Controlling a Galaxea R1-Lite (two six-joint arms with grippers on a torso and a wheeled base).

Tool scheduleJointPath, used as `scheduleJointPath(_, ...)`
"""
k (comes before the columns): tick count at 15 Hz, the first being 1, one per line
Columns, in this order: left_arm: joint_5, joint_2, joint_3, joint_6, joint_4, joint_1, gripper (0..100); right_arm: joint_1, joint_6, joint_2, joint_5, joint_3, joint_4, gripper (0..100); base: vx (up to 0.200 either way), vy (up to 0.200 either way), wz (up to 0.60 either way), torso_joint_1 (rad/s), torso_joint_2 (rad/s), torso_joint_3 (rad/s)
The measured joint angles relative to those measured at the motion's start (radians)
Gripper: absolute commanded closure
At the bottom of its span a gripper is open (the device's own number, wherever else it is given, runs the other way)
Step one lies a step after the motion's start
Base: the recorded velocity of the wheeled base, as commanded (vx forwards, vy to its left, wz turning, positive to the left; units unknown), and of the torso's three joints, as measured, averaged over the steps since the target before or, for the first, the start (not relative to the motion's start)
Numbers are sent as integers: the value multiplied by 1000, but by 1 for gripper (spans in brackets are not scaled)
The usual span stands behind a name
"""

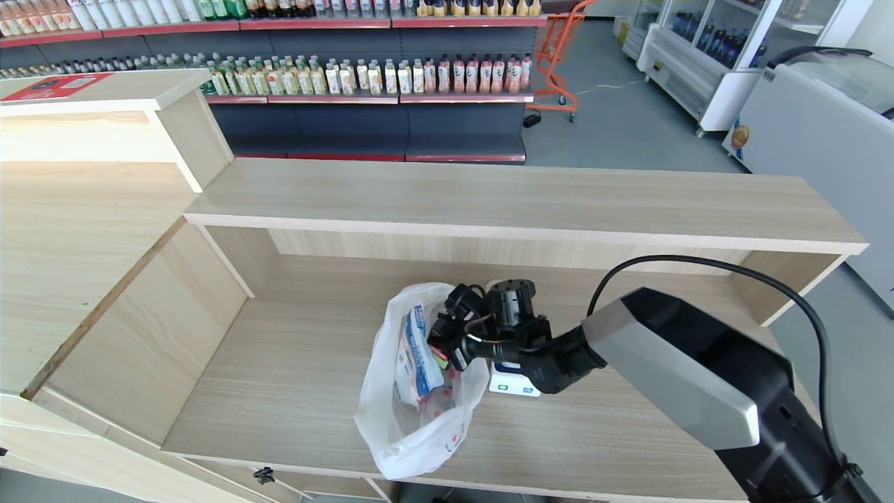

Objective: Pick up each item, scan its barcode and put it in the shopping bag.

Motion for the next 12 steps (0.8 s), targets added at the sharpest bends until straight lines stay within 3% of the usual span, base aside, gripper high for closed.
scheduleJointPath(4,0,0,0,0,0,0,0,-5,-14,11,4,-8,-4,0,0,0,0,0,0,0)
scheduleJointPath(7,0,0,0,0,0,0,0,-15,126,-63,4,41,-1,0,0,0,0,0,0,0)
scheduleJointPath(9,0,0,0,0,0,0,0,-42,207,-179,18,176,1,0,0,0,0,0,0,0)
scheduleJointPath(12,0,0,0,0,0,0,0,-139,250,-465,76,489,23,0,0,0,0,0,0,0)
